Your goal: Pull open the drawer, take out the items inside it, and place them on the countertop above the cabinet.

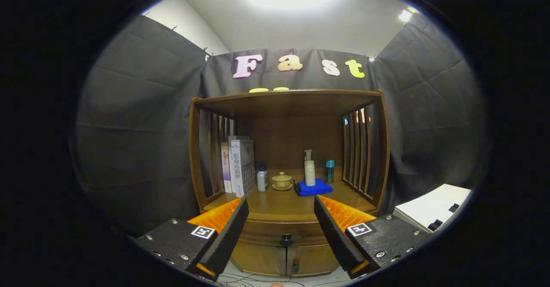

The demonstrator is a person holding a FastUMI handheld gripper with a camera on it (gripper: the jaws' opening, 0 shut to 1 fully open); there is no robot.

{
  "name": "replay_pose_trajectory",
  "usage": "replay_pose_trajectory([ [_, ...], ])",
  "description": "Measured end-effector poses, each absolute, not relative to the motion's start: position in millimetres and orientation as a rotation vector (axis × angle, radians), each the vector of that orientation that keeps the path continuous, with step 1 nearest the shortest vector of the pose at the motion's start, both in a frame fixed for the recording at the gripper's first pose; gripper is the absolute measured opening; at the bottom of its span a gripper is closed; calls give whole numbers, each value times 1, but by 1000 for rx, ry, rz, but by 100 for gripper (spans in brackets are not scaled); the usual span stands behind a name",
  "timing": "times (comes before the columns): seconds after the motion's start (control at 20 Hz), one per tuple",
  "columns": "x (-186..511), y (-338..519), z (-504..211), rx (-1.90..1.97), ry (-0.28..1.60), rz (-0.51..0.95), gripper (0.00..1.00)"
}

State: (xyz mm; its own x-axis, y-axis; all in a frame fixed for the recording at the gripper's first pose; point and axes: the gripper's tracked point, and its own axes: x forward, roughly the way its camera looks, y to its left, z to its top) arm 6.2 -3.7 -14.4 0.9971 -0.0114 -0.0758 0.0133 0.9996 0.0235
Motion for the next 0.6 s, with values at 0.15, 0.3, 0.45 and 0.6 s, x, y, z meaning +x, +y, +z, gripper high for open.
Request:
replay_pose_trajectory([
  [0.15,11,-7,-25,9,94,-23,96],
  [0.3,14,-8,-34,19,113,-24,96],
  [0.45,18,-8,-45,29,128,-13,96],
  [0.6,23,-19,-58,-18,161,-39,96],
])
